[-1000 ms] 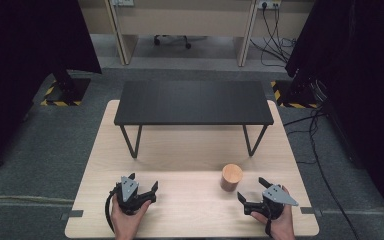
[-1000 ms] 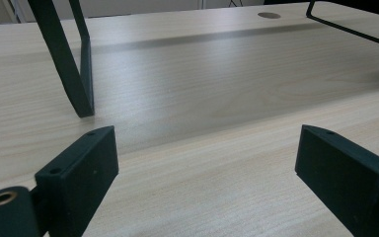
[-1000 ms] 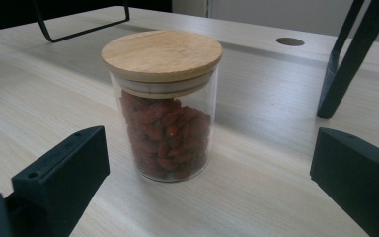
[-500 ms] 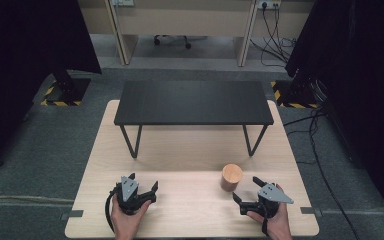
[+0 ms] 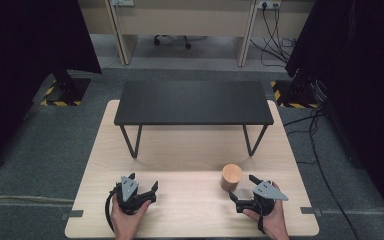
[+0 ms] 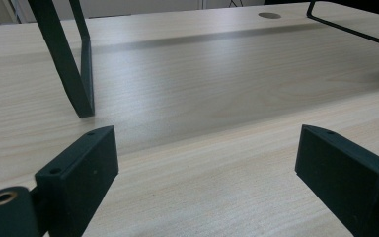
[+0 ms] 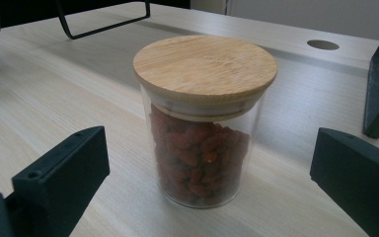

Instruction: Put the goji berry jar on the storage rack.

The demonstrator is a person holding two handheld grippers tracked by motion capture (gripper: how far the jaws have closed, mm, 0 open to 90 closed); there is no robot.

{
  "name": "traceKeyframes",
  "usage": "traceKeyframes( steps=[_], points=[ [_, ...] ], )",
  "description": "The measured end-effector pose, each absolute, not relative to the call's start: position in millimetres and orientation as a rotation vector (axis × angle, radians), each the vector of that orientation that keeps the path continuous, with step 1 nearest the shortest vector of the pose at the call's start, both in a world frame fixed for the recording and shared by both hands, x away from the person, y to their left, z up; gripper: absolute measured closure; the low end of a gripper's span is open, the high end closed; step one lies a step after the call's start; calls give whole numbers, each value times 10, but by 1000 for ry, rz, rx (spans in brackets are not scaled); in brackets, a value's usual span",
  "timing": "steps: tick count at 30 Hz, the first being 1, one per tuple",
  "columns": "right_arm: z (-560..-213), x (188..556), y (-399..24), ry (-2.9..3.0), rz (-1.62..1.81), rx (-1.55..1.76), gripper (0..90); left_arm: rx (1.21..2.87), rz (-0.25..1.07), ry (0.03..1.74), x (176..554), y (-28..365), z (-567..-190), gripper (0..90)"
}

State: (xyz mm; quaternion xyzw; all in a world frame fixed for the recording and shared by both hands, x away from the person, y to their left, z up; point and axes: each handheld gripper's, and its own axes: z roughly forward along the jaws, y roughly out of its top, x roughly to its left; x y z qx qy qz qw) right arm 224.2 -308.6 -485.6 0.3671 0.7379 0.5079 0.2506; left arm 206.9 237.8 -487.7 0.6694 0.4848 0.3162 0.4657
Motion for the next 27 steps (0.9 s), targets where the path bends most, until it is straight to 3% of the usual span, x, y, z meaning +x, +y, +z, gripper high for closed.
traceKeyframes(
  steps=[18,25,27],
  points=[
    [-4775,2453,-2880,2077,1307,966,31,1647,781,1185,2071,2371,-4879,87],
    [-4736,2516,-2826,2100,1273,981,88,1648,780,1184,2072,2372,-4879,87],
    [-4737,2522,-2819,2096,1272,985,142,1647,780,1184,2073,2373,-4879,87]
  ],
)
